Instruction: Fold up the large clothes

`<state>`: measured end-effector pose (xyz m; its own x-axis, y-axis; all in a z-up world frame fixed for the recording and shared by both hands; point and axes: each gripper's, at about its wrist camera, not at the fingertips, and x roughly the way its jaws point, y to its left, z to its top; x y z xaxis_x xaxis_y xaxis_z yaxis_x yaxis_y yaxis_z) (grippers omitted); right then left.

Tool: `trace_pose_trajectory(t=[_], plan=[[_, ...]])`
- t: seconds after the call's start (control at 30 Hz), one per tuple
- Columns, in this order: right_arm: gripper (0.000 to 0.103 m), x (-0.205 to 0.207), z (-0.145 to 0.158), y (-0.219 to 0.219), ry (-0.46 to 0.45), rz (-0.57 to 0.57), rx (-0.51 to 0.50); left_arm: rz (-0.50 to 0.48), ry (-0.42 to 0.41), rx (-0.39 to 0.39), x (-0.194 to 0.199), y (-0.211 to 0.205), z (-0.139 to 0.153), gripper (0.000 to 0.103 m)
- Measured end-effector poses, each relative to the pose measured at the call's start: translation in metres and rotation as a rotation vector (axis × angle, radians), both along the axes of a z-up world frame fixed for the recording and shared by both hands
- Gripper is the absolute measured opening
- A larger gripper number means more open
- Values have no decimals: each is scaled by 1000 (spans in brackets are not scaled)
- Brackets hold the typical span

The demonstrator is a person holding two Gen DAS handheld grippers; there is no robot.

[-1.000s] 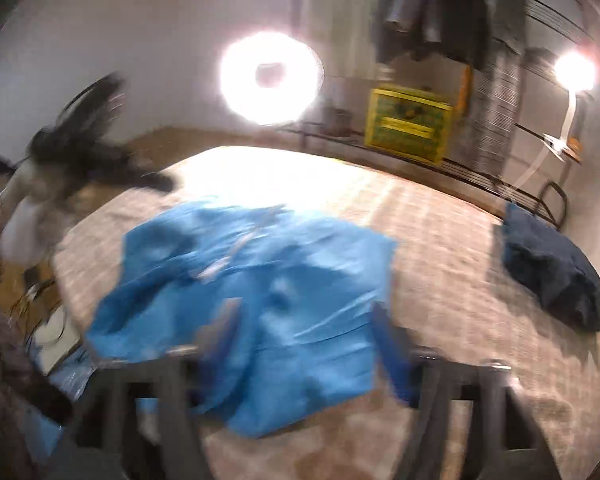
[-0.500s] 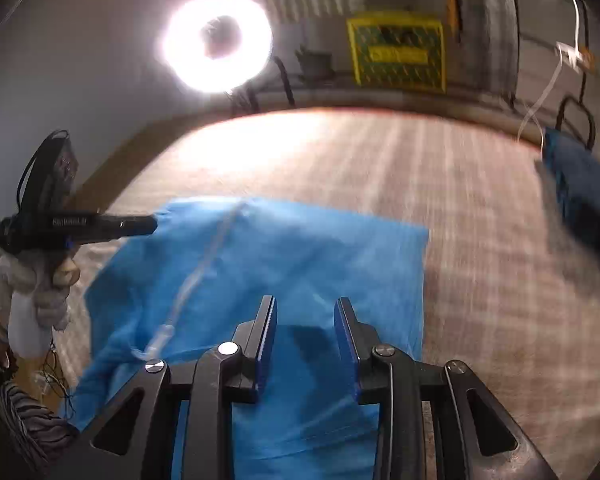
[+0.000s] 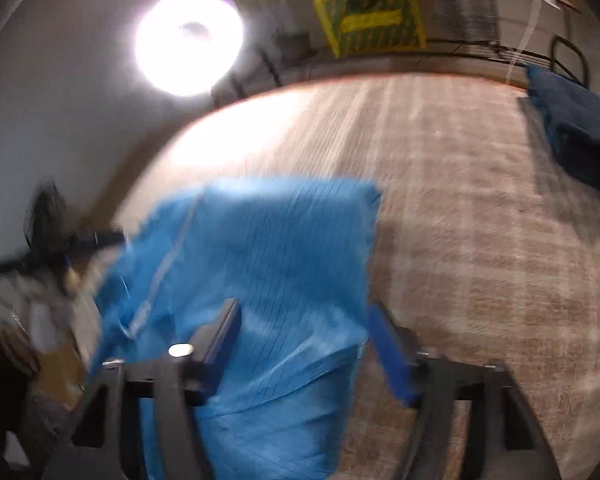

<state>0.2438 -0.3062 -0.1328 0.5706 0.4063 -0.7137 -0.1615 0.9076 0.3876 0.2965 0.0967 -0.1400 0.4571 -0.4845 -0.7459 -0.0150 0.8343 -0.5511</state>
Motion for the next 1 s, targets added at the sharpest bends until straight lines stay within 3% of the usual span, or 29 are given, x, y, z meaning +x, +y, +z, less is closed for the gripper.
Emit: trace_pose_trajectory(t=[0.03,0.13,0.17,0.27,0.37,0.47,0.57,0.7,0.83,0.9,0.93,1.0], plan=[[69,1,1,-7,-5,-25,27,23,5,-37,-2,8,-2,61],[36,4,11,-16,-49,-62,62,43,-5,-101,-1,13,2,61],[35,8,18,-9,-66,-52,47,36,-23,-91,-1,8,8,61],[35,21,36,28,-133,15,-6,12,-57,-92,5,-12,21,61],[32,44,42,86,-136,120,-76,-6,-58,-78,11,-29,23,61],[32,69,25,142,-102,197,-264,-25,-63,-35,10,-39,24,61],[30,85,0,159,-38,196,-333,-59,-64,25,8,-49,20,61],[29,101,-24,162,41,188,-339,-85,-42,62,5,-52,10,61],[30,95,-26,167,28,197,-391,-70,-46,64,2,-45,11,61],[30,90,-12,152,18,192,-307,-58,-55,58,-1,-37,15,61],[35,88,-5,145,14,181,-274,-55,-56,51,-2,-33,17,61],[54,76,10,117,-18,138,-179,-53,-55,28,-5,-25,18,62]])
